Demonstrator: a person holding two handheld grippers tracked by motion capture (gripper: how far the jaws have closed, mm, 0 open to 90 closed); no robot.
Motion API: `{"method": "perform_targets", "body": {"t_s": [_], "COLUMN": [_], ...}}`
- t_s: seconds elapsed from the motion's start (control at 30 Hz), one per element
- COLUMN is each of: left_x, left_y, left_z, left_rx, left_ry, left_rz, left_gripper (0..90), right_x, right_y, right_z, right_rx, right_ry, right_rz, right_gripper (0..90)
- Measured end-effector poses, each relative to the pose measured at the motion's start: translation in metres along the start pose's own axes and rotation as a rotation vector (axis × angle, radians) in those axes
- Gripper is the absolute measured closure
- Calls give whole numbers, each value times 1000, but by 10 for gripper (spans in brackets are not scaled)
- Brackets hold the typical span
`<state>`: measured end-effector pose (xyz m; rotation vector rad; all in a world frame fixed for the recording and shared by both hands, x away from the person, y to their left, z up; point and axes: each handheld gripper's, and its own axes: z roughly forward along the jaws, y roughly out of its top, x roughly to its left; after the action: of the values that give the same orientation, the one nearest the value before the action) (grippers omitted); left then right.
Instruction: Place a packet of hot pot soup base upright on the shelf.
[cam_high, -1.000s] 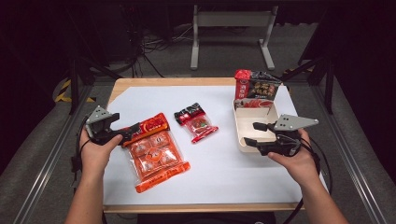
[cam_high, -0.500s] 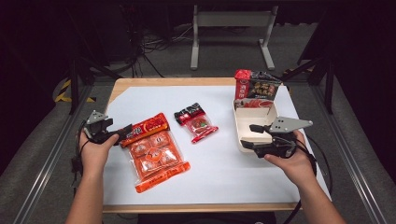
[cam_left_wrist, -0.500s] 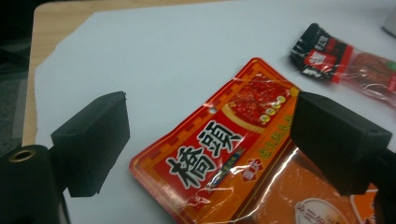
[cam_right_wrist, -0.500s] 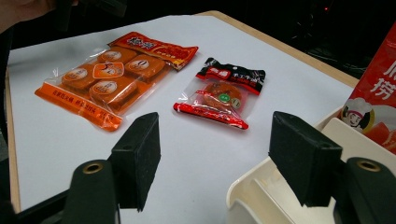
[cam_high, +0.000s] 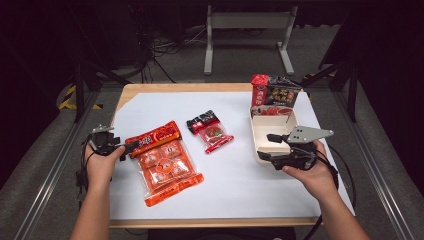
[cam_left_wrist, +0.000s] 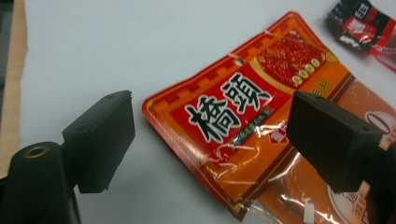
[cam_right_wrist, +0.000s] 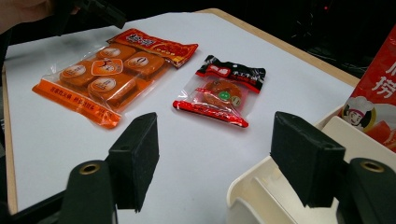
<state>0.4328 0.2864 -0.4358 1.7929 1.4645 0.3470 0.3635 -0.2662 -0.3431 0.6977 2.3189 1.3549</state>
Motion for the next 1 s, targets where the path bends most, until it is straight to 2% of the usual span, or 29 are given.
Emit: {"method": "perform_targets", "body": {"t_s": [0.2,0.43,0.57,0.6,0.93,1.0], "left_x": [3,4,5,5,4,4], "left_y": [-3,-6,-8,-8,-9,-8], "left_z": [1,2,4,5,7,7], "left_rx": [38,67,92,99,95,96], "left_ry": [-1,-26,-39,-51,-92,-90], "left_rz": [-32,-73,-74,-89,-93,-89], "left_gripper": [176,202,217,221,262,258], "right_x": [1,0,1,1,2,2], "right_y": [0,0,0,0,0,0], "right_z": [1,3,4,4,5,5], "right_rx": [3,8,11,12,15,17], "right_ry": [0,-4,-2,-2,-6,-7], "right_rz": [-5,-14,-17,-17,-23,-24], "right_gripper": [328,327,326,325,323,322]}}
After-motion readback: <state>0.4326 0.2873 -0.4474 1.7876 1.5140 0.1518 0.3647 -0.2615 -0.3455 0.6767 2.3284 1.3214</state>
